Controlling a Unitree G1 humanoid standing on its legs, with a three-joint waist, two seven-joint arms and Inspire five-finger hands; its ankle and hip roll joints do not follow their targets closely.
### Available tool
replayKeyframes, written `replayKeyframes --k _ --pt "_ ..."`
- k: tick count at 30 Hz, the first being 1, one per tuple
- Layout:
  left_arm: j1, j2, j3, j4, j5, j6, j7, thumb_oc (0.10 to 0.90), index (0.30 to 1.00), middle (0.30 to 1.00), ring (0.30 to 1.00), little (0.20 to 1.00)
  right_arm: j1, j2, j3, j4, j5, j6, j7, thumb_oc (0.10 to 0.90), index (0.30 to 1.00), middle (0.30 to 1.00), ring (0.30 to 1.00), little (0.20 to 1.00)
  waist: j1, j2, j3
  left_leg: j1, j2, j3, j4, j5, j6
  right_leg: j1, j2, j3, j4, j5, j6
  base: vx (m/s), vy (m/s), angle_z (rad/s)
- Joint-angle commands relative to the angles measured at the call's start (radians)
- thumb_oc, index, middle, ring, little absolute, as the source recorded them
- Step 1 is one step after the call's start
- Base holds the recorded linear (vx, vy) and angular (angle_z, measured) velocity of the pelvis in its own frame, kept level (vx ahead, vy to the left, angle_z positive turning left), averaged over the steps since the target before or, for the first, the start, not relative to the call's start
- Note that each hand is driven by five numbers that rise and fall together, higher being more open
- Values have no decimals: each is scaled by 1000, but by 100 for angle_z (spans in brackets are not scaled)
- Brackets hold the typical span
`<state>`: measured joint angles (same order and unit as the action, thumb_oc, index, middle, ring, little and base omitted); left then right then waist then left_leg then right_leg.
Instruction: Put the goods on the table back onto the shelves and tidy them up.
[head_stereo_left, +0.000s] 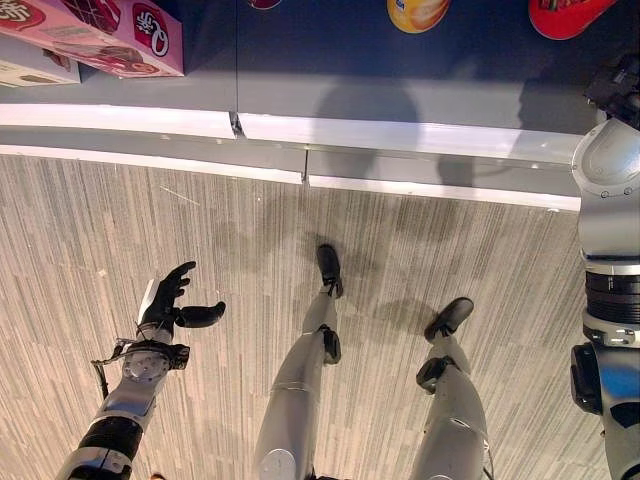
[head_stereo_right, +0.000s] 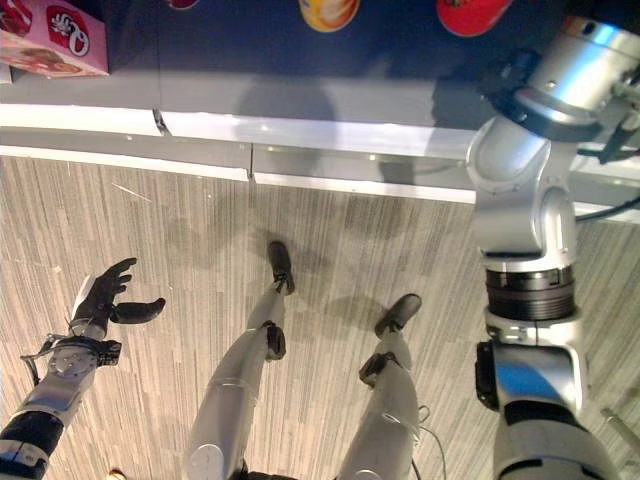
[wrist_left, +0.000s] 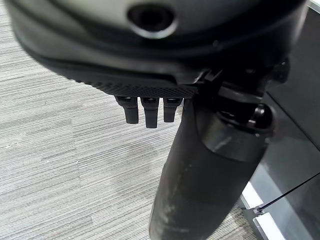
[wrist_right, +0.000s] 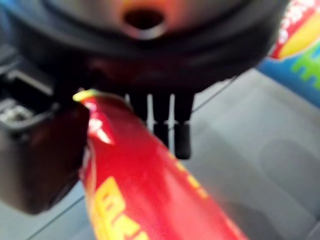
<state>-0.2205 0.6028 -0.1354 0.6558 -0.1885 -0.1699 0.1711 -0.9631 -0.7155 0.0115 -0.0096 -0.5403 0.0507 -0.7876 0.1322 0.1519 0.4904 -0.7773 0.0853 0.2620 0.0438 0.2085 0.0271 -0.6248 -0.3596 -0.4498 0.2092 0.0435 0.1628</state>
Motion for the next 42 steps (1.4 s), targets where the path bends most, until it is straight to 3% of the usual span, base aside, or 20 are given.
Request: replayKeyframes --k 1,22,23,24,42 --pt "38 21 26 25 11 -18 64 800 900 900 900 900 -40 -45 -17 -76 -32 -41 -21 400 300 300 300 300 15 8 -82 177 114 6 55 -222 -195 -40 -124 77 -51 212 99 0 0 0" --pt "30 27 30 28 11 -16 60 800 900 900 900 900 -3 -29 -22 -95 -24 -62 -9 400 300 300 300 300 2 5 -76 156 124 2 87 -231 -195 -55 -115 95 -43 200 99 -2 0 -1" --pt "31 28 31 27 11 -15 62 800 900 900 900 900 -7 -27 -19 -93 -20 -62 -8 584 575 575 575 575 4 5 -76 156 123 1 85 -231 -195 -55 -115 94 -43 202 99 0 0 0" --pt "32 28 31 28 11 -15 62 800 900 900 900 900 -10 -27 -17 -90 -19 -63 -7 800 900 900 900 900 5 5 -76 156 123 0 84 -230 -194 -55 -115 94 -44 203 99 0 0 0" --pt "35 18 32 29 18 -12 63 800 900 900 900 900 7 -18 -31 -113 -19 -70 -15 800 900 900 900 900 7 0 -88 164 124 1 66 -224 -198 -46 -109 81 -60 211 99 0 0 0"
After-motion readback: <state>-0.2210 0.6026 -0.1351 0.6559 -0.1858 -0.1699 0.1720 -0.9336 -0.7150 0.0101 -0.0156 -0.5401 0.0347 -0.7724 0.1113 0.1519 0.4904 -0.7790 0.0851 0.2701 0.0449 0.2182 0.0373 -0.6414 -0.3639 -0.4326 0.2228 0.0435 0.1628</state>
